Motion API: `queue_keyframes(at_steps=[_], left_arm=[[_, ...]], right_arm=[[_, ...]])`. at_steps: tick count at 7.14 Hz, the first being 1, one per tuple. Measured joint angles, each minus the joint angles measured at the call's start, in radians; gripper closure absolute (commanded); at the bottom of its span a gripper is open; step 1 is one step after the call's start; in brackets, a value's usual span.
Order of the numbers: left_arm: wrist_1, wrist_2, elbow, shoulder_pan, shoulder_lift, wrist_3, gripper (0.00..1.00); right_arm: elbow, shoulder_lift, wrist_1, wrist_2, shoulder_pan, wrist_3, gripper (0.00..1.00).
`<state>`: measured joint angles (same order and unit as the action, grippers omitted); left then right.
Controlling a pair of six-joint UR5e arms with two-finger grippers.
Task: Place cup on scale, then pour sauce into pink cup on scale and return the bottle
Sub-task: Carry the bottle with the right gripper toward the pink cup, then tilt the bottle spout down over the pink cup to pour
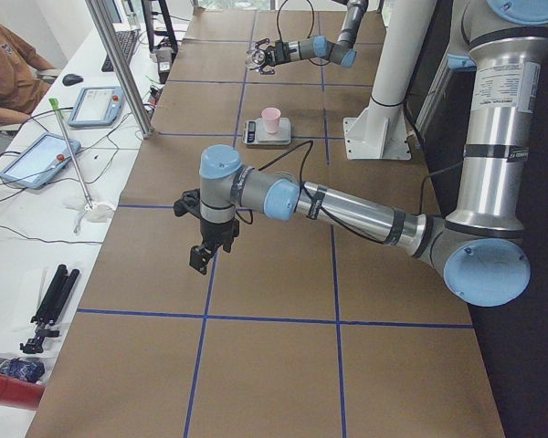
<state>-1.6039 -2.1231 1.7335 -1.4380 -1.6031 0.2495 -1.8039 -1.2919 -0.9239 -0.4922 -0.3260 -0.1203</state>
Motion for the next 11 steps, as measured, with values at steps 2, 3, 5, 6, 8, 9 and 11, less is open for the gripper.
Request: queue_keyframes(at_steps=[2,3,5,6,8,9,11], left_arm=[[0.0,-0.07,-0.068,-0.023,0.005,-0.004,0.0],[0.003,-0.124,-0.088,-0.028,0.002,-0.01,0.0],[0.008,-0.157,-0.098,-0.032,-0.008,-0.017,0.0],[0.009,-0.158,-0.096,-0.033,-0.013,-0.017,0.0],[0.01,-0.155,-0.095,-0.033,-0.024,-0.017,0.0],[0.01,-0.154,-0.095,-0.033,-0.028,-0.017,0.0],[0.009,-0.152,-0.094,-0.033,-0.031,-0.016,0.0]], right_arm=[[0.054,0.05,-0.002,0.032,0.005,0.023,1.0],[0.088,0.074,-0.003,0.055,0.011,0.042,1.0],[0.121,0.117,-0.055,0.088,0.019,0.093,1.0],[0.126,0.139,-0.116,0.103,0.023,0.102,1.0],[0.128,0.158,-0.231,0.147,0.037,0.115,1.0],[0.129,0.162,-0.27,0.168,0.044,0.13,1.0],[0.133,0.168,-0.297,0.197,0.056,0.155,1.0]])
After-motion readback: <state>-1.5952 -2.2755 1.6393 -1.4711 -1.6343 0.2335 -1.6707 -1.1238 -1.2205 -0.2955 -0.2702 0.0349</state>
